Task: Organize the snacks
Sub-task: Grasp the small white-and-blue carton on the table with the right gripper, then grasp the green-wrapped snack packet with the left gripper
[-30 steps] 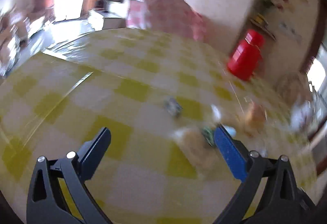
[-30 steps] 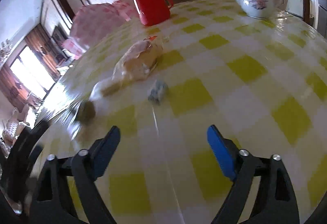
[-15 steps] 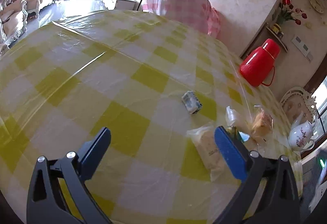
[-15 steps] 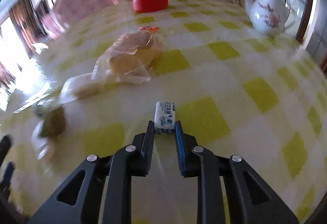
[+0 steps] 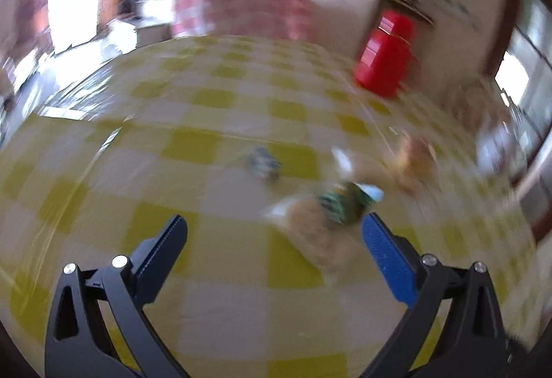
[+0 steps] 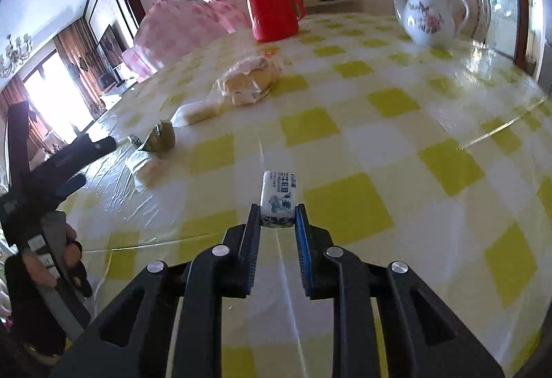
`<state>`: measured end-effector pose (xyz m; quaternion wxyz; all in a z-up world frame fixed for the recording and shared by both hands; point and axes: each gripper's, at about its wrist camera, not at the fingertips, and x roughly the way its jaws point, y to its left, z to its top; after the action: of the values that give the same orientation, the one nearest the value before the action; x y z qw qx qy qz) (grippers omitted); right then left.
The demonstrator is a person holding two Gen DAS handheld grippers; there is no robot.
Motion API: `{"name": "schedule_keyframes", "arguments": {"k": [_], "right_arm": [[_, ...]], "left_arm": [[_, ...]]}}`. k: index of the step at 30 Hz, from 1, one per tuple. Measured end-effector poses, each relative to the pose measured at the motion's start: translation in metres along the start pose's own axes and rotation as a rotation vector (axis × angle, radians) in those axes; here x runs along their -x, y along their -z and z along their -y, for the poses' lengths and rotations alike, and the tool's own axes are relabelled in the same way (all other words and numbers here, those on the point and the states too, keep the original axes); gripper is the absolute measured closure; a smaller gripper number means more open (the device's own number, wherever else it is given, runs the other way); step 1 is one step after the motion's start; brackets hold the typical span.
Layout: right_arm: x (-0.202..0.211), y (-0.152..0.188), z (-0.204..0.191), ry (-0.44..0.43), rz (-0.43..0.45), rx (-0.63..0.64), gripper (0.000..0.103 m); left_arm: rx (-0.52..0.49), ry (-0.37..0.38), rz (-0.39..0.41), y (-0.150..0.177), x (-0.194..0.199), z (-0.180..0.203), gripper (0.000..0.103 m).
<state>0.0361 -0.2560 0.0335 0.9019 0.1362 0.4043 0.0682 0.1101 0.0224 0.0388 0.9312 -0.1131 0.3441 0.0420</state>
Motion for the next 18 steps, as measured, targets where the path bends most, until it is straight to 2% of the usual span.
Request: {"name": "schedule_keyframes", "arguments": {"k": [6,8,9,12,13,14,15,18], "right_arm": [[-0.002,0.001,0.009,-0.041,-0.021,-0.05,0.082],[-0.002,0.0,0.01,-0.046,-0.026,-0.053,0.082],[-0.003,-0.001,0.011,-0.047,-0.03,-0.059,0.082],[-0.004,-0.002,0.013,-0.055,-0.044,-0.077,0.082],[-0.005,-0.002,0.013,-0.059,-0.047,-0.079,0.082],[-0.005,-0.002,0.013,-0.061,-0.048,-0.081,0.082],[-0.005,-0.002,0.013,-0.061,-0.048,-0.081,0.082],[-0.005,-0.002,0.013,-0.058,-0.05,-0.078,0.082]], "left_arm": [[-0.406,-0.034,-0.005,-0.009,-0.039,0.069,0.002],[-0.428,-0.041,-0.041,-0.013,-0.057,0.074,0.002],[-0.423,-0.02,-0.094,-0.015,-0.069,0.075,0.004],[-0.419,0.018,-0.173,-0.017,-0.087,0.075,0.023],[-0.422,0.033,-0.189,-0.016,-0.089,0.075,0.04],[-0.426,0.059,-0.187,-0.015,-0.087,0.075,0.052],[-0.44,0.095,-0.175,-0.013,-0.081,0.077,0.059],[-0.493,0.122,-0.138,-0.004,-0.065,0.084,0.065]]}}
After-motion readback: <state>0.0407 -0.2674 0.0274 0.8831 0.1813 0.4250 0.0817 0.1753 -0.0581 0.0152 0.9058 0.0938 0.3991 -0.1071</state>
